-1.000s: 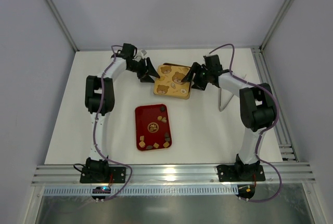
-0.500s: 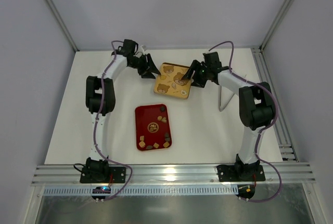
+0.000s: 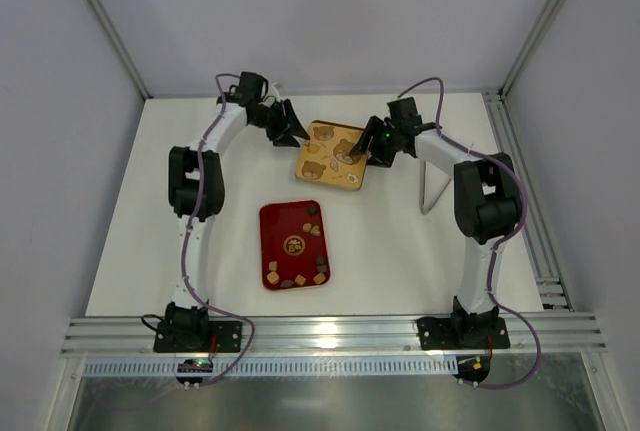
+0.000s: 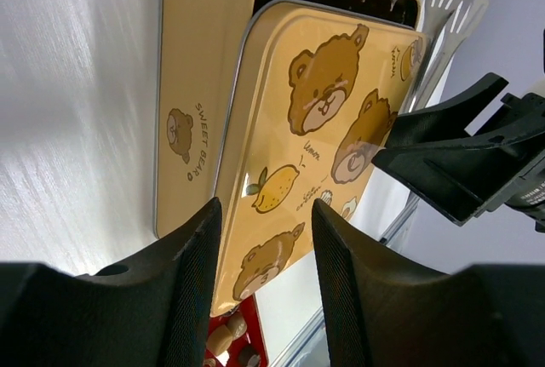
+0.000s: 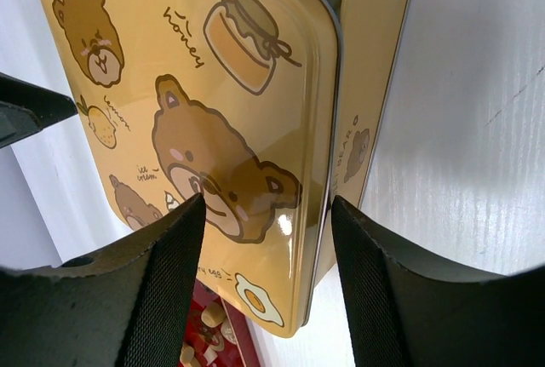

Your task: Pack the chocolate

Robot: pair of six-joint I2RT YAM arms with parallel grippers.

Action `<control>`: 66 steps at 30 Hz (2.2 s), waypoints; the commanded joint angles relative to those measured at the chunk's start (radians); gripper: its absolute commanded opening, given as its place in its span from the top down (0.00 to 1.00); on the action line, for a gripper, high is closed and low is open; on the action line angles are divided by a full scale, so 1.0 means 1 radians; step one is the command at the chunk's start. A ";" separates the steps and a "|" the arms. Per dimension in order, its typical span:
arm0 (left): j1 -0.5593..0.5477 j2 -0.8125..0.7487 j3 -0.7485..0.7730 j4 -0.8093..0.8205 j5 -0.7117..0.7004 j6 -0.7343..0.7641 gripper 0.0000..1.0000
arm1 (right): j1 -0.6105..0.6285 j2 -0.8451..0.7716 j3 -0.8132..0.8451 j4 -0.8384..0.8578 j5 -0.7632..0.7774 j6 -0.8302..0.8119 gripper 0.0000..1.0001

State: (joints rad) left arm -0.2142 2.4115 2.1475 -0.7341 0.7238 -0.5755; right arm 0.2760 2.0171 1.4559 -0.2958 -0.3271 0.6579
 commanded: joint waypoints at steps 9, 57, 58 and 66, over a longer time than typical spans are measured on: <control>0.004 -0.023 0.064 0.008 -0.087 0.000 0.38 | 0.002 0.015 0.078 -0.034 0.025 -0.020 0.37; -0.217 -0.502 -0.736 0.292 -0.337 -0.188 0.60 | -0.083 0.520 0.817 0.090 -0.243 -0.083 0.26; -0.218 -0.499 -0.736 0.291 -0.337 -0.188 0.60 | -0.080 0.528 0.822 0.093 -0.247 -0.077 0.26; -0.229 -0.462 -0.729 0.294 -0.353 -0.187 0.60 | -0.066 0.571 0.842 0.106 -0.282 -0.053 0.26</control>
State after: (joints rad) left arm -0.4366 1.9316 1.4105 -0.4763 0.3923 -0.7567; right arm 0.2031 2.5938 2.2421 -0.2325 -0.5709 0.5835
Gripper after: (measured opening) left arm 0.397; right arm 0.738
